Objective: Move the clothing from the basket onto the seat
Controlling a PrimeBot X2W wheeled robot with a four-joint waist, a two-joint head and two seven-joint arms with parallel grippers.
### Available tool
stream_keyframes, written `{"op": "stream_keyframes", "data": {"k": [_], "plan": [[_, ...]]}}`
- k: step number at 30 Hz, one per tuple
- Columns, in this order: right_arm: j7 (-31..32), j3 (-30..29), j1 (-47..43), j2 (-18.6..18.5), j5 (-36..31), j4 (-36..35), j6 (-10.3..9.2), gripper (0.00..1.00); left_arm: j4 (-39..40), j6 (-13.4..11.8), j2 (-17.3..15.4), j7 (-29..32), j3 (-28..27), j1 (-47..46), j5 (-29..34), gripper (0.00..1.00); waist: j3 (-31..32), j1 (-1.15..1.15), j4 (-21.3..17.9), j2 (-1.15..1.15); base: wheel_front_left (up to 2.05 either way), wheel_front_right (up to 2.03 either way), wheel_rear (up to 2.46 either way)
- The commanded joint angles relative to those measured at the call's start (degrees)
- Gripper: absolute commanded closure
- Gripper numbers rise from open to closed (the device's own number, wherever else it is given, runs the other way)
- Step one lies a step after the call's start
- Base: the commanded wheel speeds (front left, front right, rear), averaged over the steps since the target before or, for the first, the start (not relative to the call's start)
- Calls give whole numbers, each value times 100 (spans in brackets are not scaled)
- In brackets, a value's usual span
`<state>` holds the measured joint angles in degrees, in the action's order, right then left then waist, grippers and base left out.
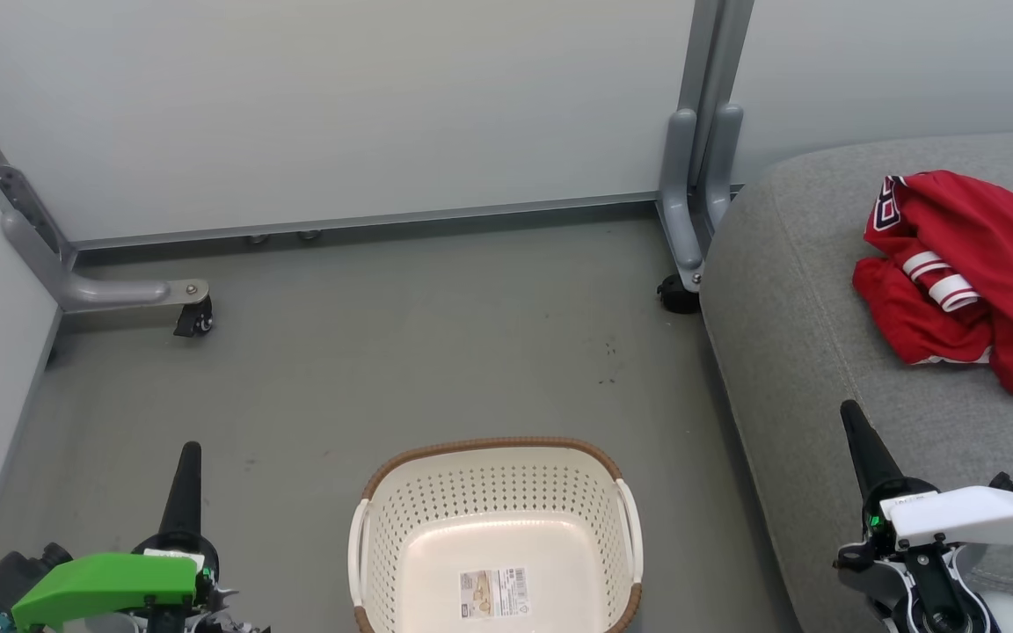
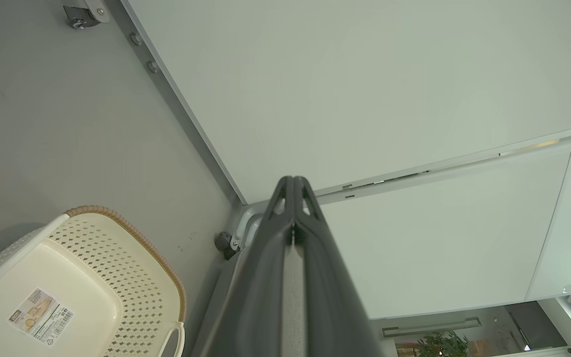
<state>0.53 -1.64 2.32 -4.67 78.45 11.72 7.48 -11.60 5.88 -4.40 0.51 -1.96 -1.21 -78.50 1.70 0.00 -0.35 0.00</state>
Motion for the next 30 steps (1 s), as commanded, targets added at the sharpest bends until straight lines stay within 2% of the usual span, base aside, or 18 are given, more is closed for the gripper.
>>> {"op": "stream_keyframes", "data": {"k": [1,30], "plan": [[49,-42,109,-14,146,1,3,100,-8,35,-32,43,-47,-168,-145,100,-8,0,2,0,0,0,0],[408,-273,376,37,1345,195,2,100,-216,158,1,396,-243,-483,-1357,100,-155,0,29,0,0,0,0]]}}
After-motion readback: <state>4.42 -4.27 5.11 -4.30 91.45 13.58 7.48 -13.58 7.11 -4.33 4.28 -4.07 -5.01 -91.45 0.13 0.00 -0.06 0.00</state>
